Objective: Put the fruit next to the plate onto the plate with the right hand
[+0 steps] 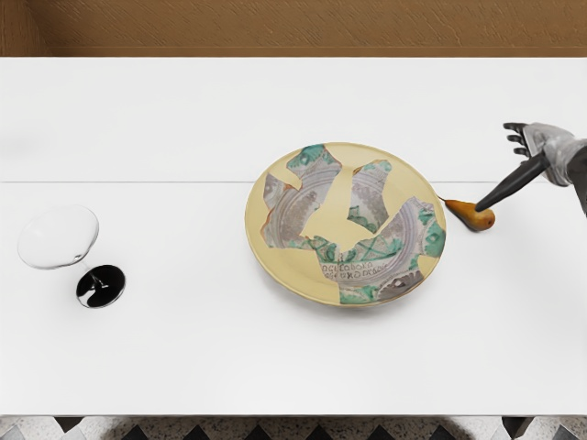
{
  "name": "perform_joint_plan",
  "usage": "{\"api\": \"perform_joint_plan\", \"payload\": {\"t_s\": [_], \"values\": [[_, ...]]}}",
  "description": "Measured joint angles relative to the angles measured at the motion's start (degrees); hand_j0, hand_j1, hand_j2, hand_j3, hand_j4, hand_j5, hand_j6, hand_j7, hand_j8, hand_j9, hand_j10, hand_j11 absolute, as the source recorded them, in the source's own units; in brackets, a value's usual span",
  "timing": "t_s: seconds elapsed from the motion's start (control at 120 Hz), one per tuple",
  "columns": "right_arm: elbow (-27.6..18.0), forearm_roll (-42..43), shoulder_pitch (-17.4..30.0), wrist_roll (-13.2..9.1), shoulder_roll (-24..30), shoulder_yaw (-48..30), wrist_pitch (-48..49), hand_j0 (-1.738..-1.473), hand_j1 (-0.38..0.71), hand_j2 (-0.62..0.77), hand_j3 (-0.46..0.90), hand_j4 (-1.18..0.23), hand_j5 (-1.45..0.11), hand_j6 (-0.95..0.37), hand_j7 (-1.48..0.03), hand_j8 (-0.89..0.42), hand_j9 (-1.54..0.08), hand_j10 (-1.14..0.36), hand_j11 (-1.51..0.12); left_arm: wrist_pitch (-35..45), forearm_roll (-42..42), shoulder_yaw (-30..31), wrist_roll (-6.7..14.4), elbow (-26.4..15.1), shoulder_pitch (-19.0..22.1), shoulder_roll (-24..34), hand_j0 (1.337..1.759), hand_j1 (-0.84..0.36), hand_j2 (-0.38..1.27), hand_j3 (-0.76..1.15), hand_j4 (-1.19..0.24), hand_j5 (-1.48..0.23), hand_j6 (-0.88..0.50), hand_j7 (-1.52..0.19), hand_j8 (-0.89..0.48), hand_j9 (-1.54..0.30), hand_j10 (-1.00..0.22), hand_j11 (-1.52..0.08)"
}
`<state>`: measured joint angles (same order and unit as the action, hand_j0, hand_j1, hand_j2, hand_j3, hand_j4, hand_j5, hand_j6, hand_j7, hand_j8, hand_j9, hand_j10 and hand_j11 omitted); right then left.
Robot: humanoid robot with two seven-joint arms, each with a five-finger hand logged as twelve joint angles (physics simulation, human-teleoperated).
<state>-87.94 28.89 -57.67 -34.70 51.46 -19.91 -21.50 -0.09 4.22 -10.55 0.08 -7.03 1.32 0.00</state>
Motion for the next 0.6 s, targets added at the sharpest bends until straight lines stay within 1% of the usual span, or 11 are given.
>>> {"api": "perform_joint_plan", "payload": {"t_s": [0.217, 0.367, 0.6], "values": [[-0.61, 2.96, -0.24, -0.27, -1.23, 4.4, -5.69, -1.658, -0.35, 0.0, 0.0, 0.0, 0.0, 0.0, 0.0, 0.0, 0.0, 0.0, 0.0, 0.0, 0.01, 0.0, 0.0, 0.0, 0.0, 0.0, 1.658, 0.32, 0.0, 0.0, -0.02, -0.03, -0.02, -0.03, -0.02, -0.03, -0.02, -0.03], [-0.86, 6.8, -0.75, -0.3, -4.92, 7.69, -11.17, -1.658, -0.35, 0.0, 0.0, 0.0, 0.0, 0.0, 0.0, 0.0, 0.0, 0.0, 0.0, 0.0, 0.01, 0.0, 0.0, 0.0, 0.0, 0.0, 1.658, 0.32, 0.0, 0.0, -0.02, -0.03, -0.02, -0.03, -0.02, -0.03, -0.02, -0.03], [-0.78, 9.68, -1.03, -0.3, -6.2, 11.4, -13.28, -1.658, -0.33, 0.0, 0.0, -0.02, -0.03, -0.02, -0.03, -0.02, -0.03, -0.02, -0.03, 0.0, 0.0, 0.01, 0.0, 0.0, 0.0, 0.0, 1.658, 0.32, 0.0, 0.0, -0.02, -0.03, -0.02, -0.03, -0.02, -0.03, -0.02, -0.03]]}}
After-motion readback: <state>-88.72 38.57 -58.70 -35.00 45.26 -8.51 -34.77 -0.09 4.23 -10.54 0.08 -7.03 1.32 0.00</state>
